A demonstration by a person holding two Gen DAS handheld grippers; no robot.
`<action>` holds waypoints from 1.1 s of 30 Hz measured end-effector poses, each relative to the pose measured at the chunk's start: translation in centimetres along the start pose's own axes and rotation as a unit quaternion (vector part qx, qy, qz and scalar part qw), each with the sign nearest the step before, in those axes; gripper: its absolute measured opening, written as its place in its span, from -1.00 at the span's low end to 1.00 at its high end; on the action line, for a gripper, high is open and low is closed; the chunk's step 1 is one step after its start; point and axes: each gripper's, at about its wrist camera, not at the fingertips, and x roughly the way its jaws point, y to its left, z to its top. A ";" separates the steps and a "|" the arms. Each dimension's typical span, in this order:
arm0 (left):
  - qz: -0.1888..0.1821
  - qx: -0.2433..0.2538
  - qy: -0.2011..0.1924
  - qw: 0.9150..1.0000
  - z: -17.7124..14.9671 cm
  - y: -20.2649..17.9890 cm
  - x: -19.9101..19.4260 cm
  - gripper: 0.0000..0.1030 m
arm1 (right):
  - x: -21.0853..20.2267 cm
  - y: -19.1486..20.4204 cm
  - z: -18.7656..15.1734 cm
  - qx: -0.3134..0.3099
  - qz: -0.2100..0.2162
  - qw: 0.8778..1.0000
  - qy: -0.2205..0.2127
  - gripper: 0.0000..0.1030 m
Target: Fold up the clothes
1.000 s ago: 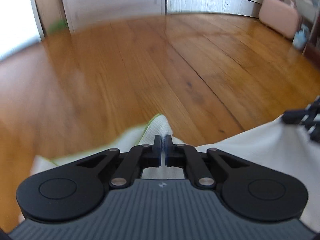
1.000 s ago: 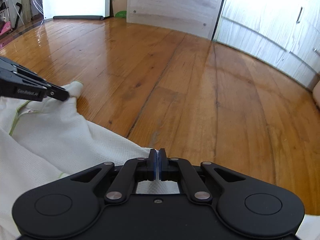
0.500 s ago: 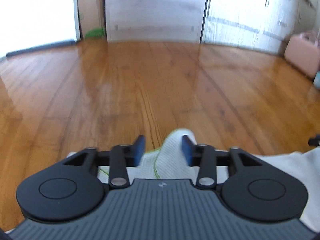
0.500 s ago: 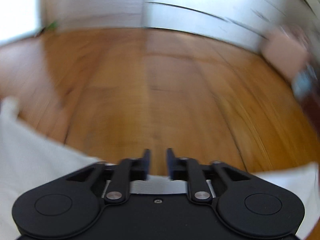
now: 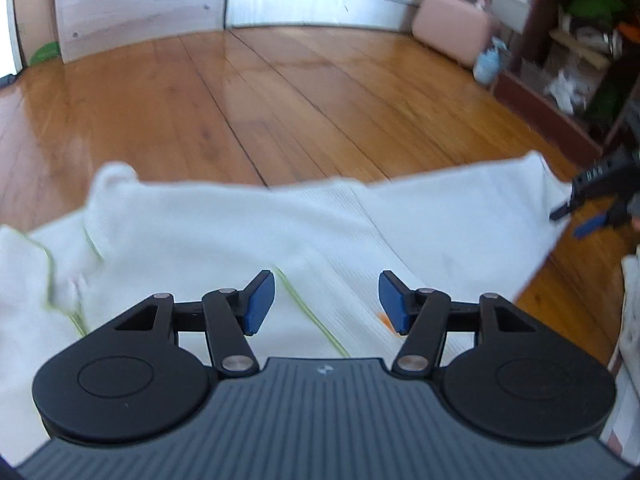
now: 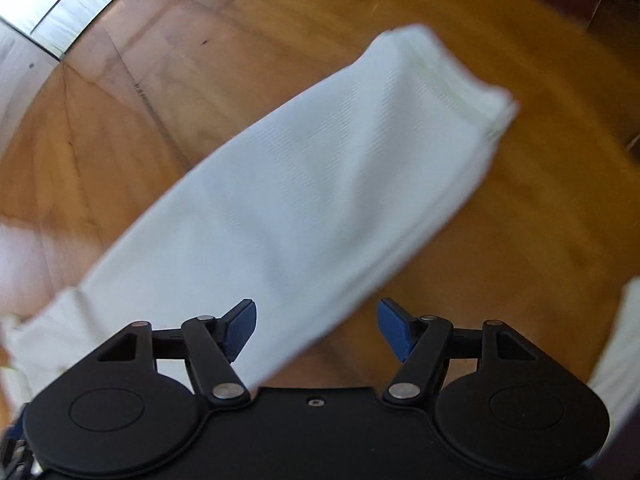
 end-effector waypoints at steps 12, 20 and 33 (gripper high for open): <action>-0.080 0.029 -0.004 0.996 -0.9 -4.1 2.6 0.11 | 3.8 -1.1 -0.2 -0.001 -0.088 0.983 -0.159 0.53; -0.051 0.073 0.019 0.996 -1.3 -5.1 4.4 0.11 | 0.7 0.3 2.7 -0.090 -0.147 0.938 -0.301 -0.96; -0.032 0.021 -0.008 0.999 -1.7 -1.6 1.2 0.12 | -2.7 5.0 0.2 -0.141 -0.076 0.929 -0.334 -0.96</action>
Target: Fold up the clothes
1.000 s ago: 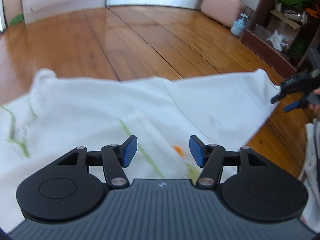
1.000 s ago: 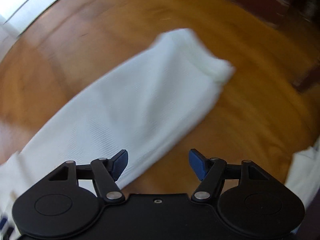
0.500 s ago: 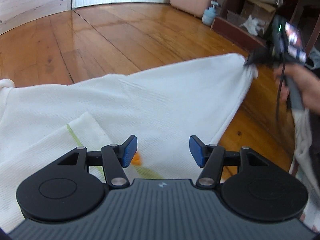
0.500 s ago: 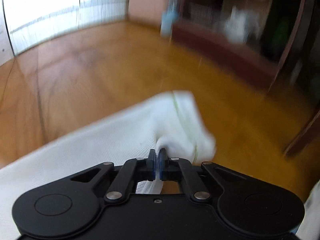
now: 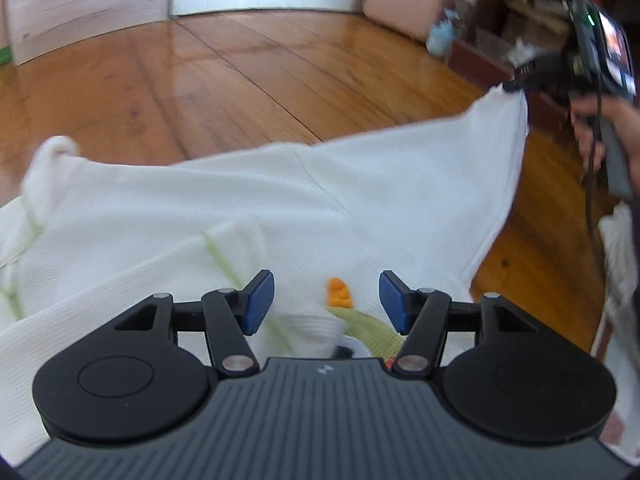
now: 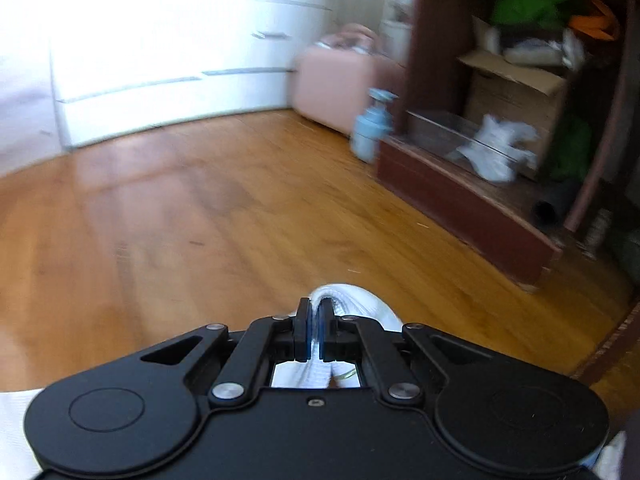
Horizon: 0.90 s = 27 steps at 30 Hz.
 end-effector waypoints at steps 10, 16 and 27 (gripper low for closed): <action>0.081 -0.131 -0.081 0.985 -3.7 9.1 -13.7 0.12 | -13.4 15.5 -1.3 -0.030 0.292 0.953 -0.073 -0.95; 0.161 -0.196 -0.067 0.965 -9.4 11.8 -22.0 0.09 | -22.3 26.5 -6.3 -0.074 0.509 0.856 -0.054 -0.94; 0.201 -0.248 -0.079 0.944 -17.0 14.7 -22.5 0.12 | -23.3 32.1 -16.5 -0.245 0.531 0.805 0.101 -0.14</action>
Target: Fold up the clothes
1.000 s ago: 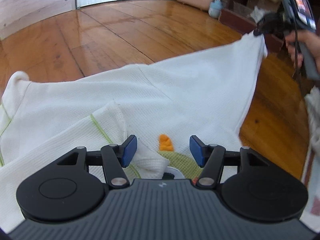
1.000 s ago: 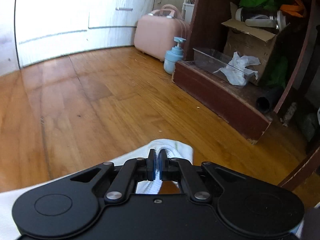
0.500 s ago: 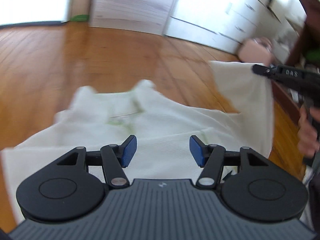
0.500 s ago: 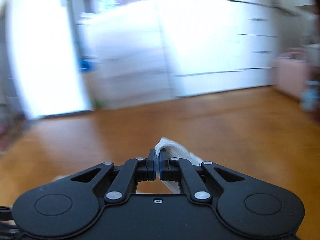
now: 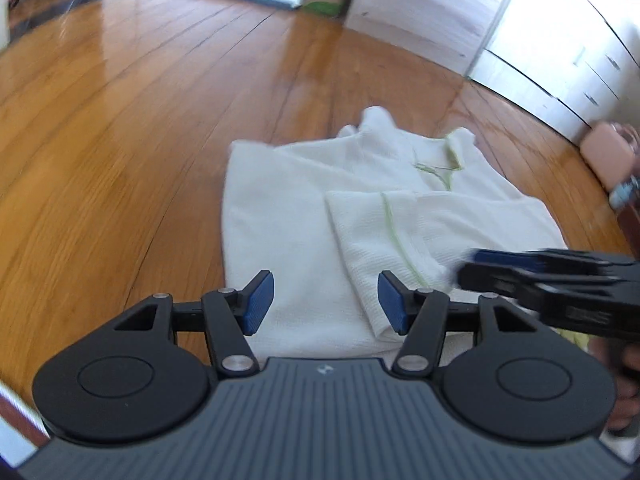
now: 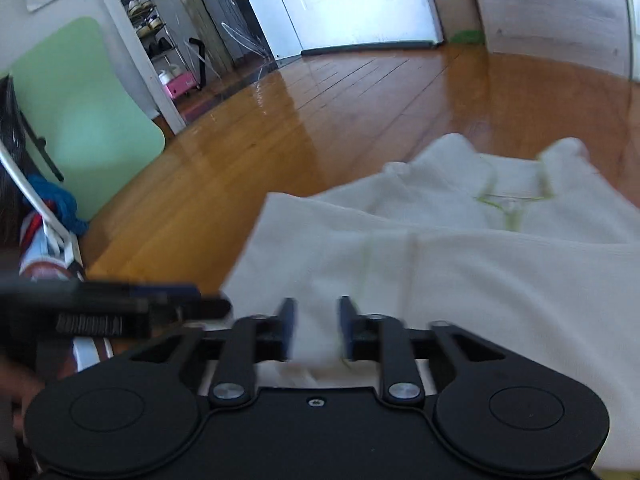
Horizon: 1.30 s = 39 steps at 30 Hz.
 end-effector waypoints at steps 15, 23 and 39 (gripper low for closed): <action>0.004 0.180 0.037 0.983 -1.5 -7.3 5.9 0.23 | -11.2 -11.6 -6.7 -0.072 -0.294 0.950 0.079 0.03; -0.015 0.225 0.014 0.974 -2.6 -9.2 7.3 0.43 | -7.5 -11.4 -6.5 -0.064 -0.266 0.959 0.074 -0.05; 0.013 -0.006 -0.056 0.998 0.5 1.3 2.7 -0.75 | -8.5 -12.8 -7.7 -0.030 -0.272 0.961 0.047 -0.76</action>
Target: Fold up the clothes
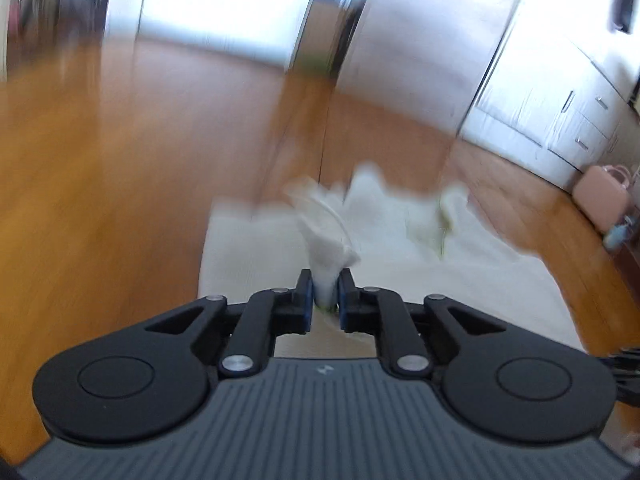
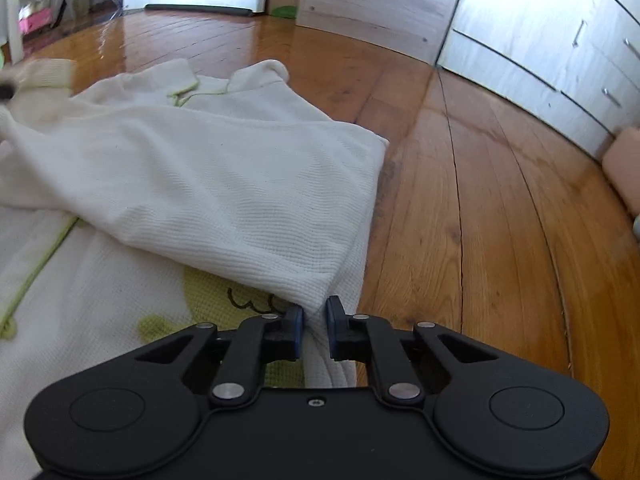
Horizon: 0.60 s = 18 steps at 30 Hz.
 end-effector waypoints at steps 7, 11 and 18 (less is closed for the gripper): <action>-0.002 -0.044 0.086 0.995 -0.1 3.0 1.2 -0.25 | 0.2 0.2 0.9 0.005 -0.004 1.000 0.010 -0.58; 0.020 -0.011 0.080 0.997 0.1 2.4 2.0 0.04 | -2.0 -1.8 2.7 0.045 0.095 0.994 -0.038 -0.10; 0.050 0.020 0.089 0.995 -1.0 2.9 3.3 0.03 | 1.1 -4.8 9.4 0.159 0.134 0.977 -0.036 0.26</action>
